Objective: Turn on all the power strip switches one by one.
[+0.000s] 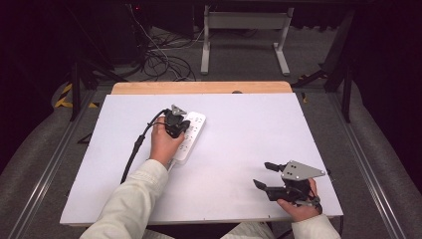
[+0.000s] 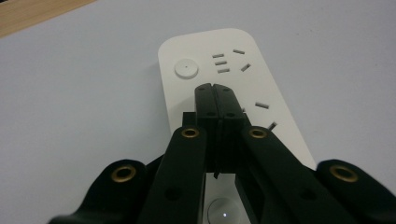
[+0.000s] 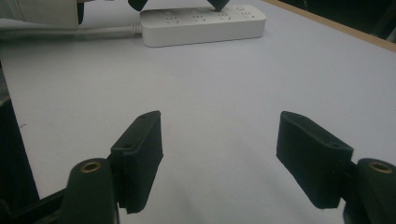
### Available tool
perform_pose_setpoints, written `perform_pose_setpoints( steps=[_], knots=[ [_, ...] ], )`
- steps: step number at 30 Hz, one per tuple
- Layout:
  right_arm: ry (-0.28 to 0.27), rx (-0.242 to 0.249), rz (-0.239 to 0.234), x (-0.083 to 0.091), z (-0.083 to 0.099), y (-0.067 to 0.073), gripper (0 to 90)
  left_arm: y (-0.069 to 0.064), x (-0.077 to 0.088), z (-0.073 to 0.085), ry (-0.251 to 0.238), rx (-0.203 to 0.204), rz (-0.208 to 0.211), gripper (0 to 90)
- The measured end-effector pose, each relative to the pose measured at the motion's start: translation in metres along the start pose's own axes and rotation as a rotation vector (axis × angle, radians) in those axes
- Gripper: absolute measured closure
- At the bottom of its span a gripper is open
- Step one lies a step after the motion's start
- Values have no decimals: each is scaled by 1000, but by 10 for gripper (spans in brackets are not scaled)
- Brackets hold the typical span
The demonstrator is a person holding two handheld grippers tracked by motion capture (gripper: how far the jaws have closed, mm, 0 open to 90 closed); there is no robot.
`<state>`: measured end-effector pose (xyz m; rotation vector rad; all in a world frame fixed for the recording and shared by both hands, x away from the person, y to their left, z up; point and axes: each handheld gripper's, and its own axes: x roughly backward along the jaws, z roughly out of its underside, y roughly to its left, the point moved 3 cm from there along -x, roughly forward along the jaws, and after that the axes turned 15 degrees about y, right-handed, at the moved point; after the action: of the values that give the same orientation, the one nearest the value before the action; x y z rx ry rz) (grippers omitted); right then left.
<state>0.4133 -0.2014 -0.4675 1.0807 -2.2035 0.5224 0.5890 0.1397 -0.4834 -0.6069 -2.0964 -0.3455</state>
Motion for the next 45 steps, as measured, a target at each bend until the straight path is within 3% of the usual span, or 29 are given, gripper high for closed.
perform_pose_setpoints(
  steps=[18, 22, 25, 28, 30, 32, 33, 38, 40, 45],
  knots=[
    [2, 7, -2, 0, 0, 1, 321, 1, 0, 3, -3, 19, -5, 900],
    [3, 3, -6, 0, 0, 1, 321, 0, -1, 3, -9, 9, -31, 900],
    [2, 4, -5, -1, 0, 2, 321, 0, -1, 3, -9, 28, -12, 900],
    [2, 3, -7, -1, 0, 1, 321, 0, -1, 3, 2, 30, -21, 900],
    [8, 3, -10, -1, 0, 2, 321, 2, -1, 4, -4, 63, 11, 900],
    [7, 1, -14, -2, 0, 2, 321, 0, -1, 2, 2, 50, -6, 900],
    [4, 2, -14, -1, 0, 2, 321, -1, 0, 0, 2, 32, -15, 900],
    [-3, -3, -8, 0, 0, 1, 321, 9, 23, -15, -82, 69, 4, 900],
    [-2, -3, -8, 0, 0, 1, 321, 11, 32, -21, -95, 51, -16, 900],
    [-4, -3, -8, 1, 0, 1, 321, 10, 36, -22, -92, 30, -18, 900]
  ],
)
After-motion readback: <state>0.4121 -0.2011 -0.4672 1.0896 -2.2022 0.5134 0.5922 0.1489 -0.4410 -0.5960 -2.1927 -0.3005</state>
